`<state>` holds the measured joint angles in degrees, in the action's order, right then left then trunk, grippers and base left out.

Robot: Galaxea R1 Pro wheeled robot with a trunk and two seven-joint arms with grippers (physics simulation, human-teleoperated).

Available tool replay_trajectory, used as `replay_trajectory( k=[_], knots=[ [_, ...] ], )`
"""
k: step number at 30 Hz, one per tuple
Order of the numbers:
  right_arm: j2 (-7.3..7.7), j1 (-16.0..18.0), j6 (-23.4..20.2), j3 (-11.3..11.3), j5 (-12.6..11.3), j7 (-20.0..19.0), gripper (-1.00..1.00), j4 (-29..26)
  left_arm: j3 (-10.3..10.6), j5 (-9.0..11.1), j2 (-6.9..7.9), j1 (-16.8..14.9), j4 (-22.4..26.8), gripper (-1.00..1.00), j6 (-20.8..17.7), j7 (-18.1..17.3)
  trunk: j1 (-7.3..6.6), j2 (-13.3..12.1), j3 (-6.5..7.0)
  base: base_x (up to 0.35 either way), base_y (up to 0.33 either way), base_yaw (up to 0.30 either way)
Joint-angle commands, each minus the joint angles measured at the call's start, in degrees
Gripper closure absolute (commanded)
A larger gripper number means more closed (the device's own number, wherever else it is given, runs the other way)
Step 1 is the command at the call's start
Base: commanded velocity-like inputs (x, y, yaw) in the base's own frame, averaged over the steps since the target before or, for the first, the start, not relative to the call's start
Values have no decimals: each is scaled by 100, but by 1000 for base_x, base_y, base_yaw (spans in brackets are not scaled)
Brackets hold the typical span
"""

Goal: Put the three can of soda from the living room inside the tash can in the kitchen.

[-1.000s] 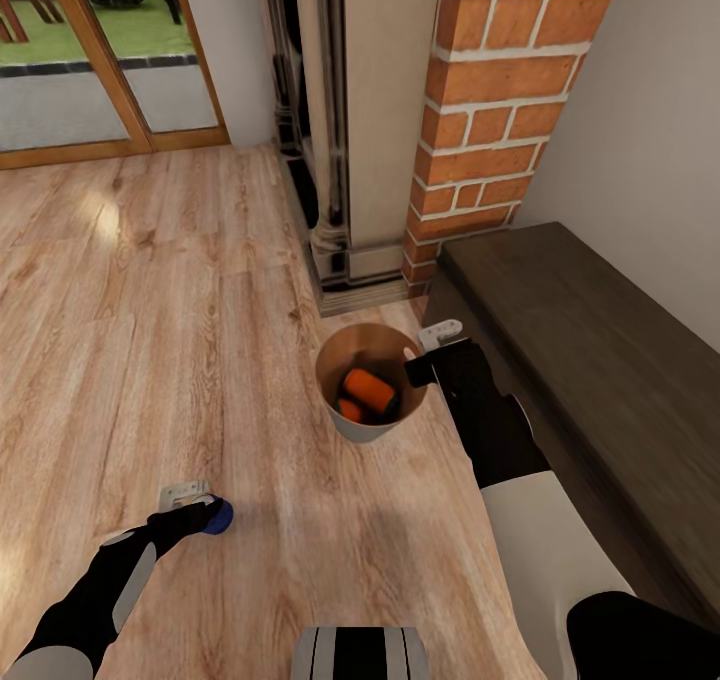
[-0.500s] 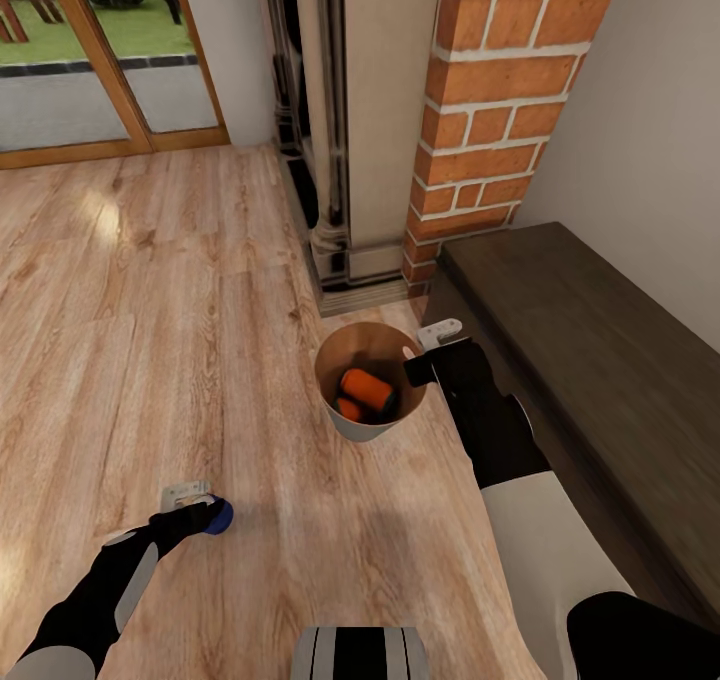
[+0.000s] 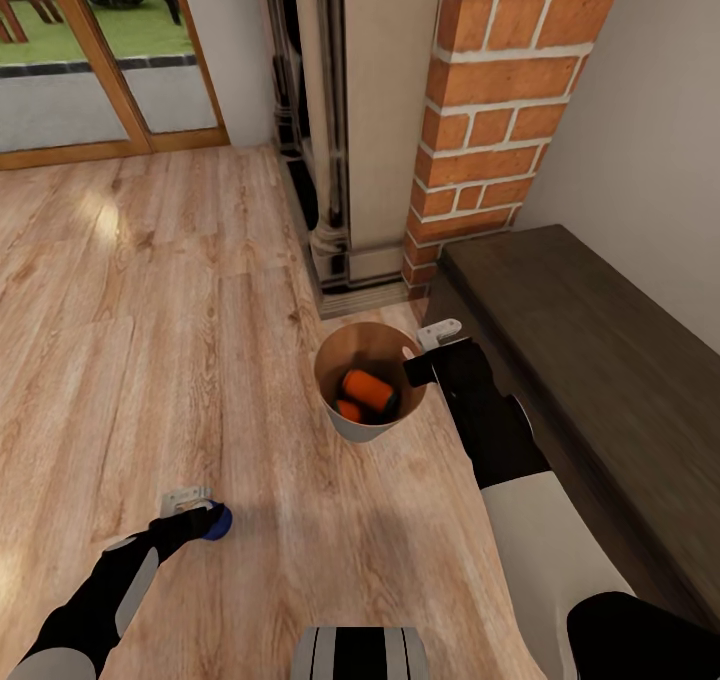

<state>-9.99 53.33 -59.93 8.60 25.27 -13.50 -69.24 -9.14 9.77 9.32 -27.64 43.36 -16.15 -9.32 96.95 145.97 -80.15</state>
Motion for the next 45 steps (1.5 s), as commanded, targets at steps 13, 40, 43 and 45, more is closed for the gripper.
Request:
replay_trajectory(
  k=[13, 40, 43, 45],
  knots=[
    [-1, -7, -7, 1, -83, -30, 100, -2, 0, -2, 0, 0, -4, -100, -2, -2, 10, 6, -88, 1, 0, 0],
    [-1, -7, -7, 15, -76, -30, 100, -54, 0, -7, 0, -3, -10, -100, -2, 0, 17, 10, -155, 0, 0, 0],
    [-1, -7, -7, 16, -75, -32, 100, -54, 0, -7, 0, -2, -11, -100, -2, 0, 23, 12, -199, 0, 0, 0],
    [-1, -9, -7, 18, -75, -31, 100, -54, 0, -6, 0, -1, -11, -100, -2, -1, 23, 12, -199, 0, 0, 0]
  ],
)
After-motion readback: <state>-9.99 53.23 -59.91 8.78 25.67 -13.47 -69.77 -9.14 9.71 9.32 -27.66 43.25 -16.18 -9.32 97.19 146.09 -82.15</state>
